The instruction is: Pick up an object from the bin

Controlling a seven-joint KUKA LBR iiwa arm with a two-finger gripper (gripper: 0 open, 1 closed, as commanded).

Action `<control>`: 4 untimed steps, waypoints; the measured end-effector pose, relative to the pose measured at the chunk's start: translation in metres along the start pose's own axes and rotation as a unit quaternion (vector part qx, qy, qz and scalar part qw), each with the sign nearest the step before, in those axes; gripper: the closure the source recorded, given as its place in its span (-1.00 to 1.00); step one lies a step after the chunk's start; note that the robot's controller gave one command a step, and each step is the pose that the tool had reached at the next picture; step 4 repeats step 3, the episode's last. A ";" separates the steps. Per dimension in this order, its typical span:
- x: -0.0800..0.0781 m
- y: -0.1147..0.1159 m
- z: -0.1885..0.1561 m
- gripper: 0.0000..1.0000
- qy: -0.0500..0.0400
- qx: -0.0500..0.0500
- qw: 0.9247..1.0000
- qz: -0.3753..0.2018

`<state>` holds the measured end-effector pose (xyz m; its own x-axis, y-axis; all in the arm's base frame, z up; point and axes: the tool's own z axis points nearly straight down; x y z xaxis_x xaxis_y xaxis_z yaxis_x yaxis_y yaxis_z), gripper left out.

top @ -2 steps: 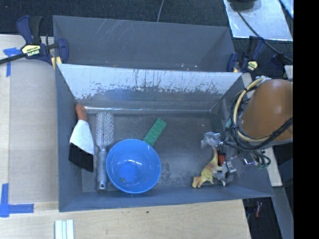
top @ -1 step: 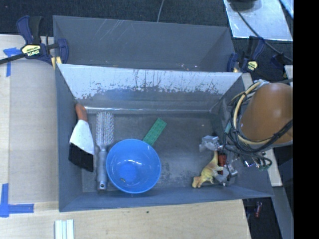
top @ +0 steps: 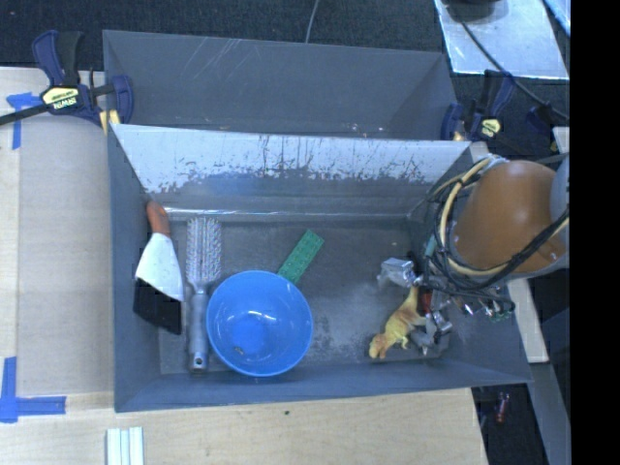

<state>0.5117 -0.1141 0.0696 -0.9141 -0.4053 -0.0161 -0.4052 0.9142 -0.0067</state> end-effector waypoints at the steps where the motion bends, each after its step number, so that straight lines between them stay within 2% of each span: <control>1: 0.006 0.001 -0.002 1.00 -0.001 0.001 0.989 -0.145; 4: 0.008 0.003 -0.016 1.00 0.001 -0.001 0.989 -0.145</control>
Offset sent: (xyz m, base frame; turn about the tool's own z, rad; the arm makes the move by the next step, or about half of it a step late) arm 0.0000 0.0000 0.0000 0.0000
